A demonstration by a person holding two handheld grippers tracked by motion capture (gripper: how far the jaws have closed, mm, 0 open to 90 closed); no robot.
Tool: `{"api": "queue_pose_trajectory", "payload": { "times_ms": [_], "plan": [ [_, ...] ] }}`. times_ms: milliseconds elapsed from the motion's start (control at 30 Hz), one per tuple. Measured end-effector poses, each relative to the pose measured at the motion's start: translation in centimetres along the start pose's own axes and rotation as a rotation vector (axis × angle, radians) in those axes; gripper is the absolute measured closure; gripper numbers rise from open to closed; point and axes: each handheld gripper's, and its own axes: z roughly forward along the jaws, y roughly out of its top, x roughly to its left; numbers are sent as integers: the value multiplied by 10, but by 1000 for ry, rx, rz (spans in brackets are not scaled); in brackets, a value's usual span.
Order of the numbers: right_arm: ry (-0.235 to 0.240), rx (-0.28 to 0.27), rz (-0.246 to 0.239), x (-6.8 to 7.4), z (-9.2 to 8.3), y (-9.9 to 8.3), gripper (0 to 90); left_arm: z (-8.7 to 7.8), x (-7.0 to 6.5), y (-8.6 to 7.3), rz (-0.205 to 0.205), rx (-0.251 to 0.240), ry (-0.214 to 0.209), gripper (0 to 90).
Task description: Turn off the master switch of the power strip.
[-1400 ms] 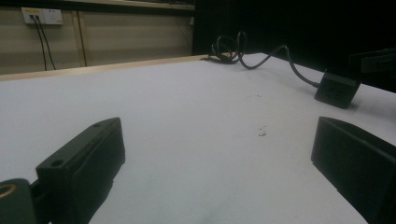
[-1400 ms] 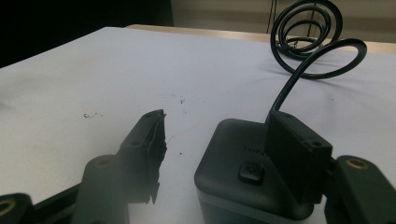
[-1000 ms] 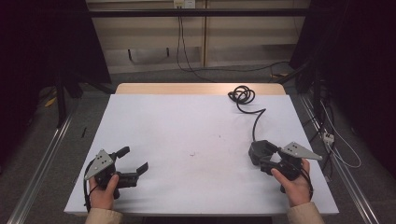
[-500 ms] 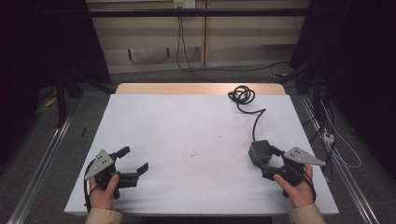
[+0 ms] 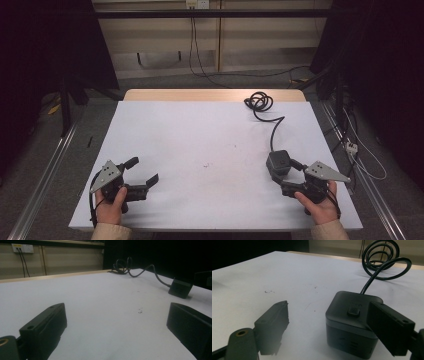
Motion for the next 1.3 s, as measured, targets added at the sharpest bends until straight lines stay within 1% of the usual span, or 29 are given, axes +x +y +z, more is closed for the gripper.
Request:
{"api": "queue_pose_trajectory", "payload": {
  "times_ms": [367, 500, 767, 933, 1300],
  "plan": [
    [3, 6, -14, 1, -3, -4, 166, 0, 0, 0, 1, 0, 0, 26],
    [1, 8, -12, 0, -5, -5, 160, 0, -1, 0, -4, -2, 1, 26],
    [-2, 16, -26, 0, -8, -9, 146, 0, 0, 0, 0, 0, 0, 26],
    [-9, 16, -15, -2, -9, -10, 137, 0, -1, 0, -2, -1, 1, 26],
    [-20, 15, -23, -2, -9, -10, 124, 1, 0, 0, 0, 1, 0, 26]
  ]
}}
